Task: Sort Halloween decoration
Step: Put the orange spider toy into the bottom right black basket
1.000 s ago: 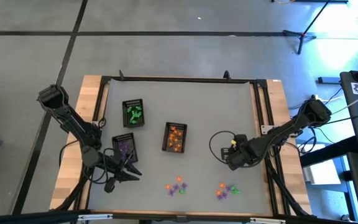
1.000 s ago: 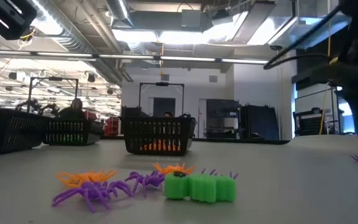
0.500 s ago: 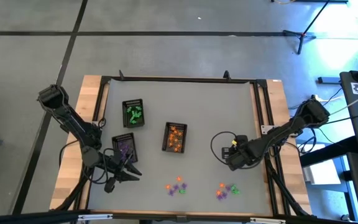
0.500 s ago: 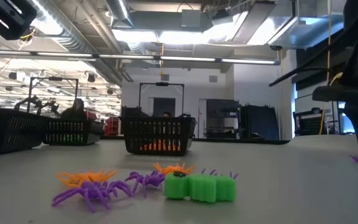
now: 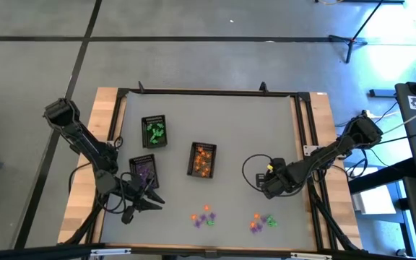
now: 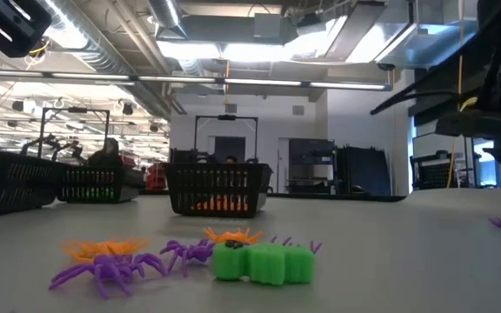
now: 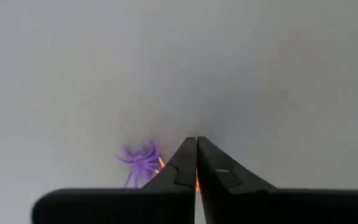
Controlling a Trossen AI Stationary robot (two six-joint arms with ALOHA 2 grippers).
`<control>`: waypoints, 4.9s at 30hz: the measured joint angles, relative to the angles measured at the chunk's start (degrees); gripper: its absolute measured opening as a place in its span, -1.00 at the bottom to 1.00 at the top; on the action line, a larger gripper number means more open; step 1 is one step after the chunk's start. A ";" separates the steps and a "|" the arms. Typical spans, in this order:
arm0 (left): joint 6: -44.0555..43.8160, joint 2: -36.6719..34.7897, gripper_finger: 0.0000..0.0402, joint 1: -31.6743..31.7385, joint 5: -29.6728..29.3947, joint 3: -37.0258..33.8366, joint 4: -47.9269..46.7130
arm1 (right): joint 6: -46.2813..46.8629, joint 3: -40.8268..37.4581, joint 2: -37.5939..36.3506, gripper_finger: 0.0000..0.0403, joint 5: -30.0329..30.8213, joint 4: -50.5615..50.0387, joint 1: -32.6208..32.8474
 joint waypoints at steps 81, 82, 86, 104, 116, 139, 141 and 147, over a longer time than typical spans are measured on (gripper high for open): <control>-0.13 -0.01 -0.55 0.00 -0.04 0.00 -0.59 | -9.13 14.75 7.78 -0.96 -0.34 -13.96 0.02; -0.13 -0.01 -0.55 0.00 -0.04 0.00 -0.59 | -9.33 14.75 7.78 -0.93 0.26 -13.75 0.02; -0.13 -0.01 -0.55 0.00 -0.03 0.00 -0.59 | -10.12 14.75 7.78 -0.68 1.13 -13.83 0.02; -0.09 -0.01 -0.55 0.00 -0.04 0.00 -0.64 | -6.84 5.58 7.41 -0.14 -0.15 -0.68 0.02; -0.11 -0.01 -0.55 0.00 -0.33 0.00 -1.04 | -7.65 5.48 7.55 -0.88 -2.05 -0.43 0.00; -0.11 0.00 -0.55 0.00 -0.31 0.00 -1.04 | -11.32 11.10 7.85 -1.00 -1.87 -6.69 0.00; -0.10 -0.01 -0.55 0.00 -0.35 0.00 -1.04 | -11.35 11.15 7.85 -1.00 -1.72 -6.35 0.00; 0.00 -0.01 -0.55 0.07 -1.07 0.00 -1.04 | -12.49 15.52 7.82 -1.00 3.58 -6.38 -0.03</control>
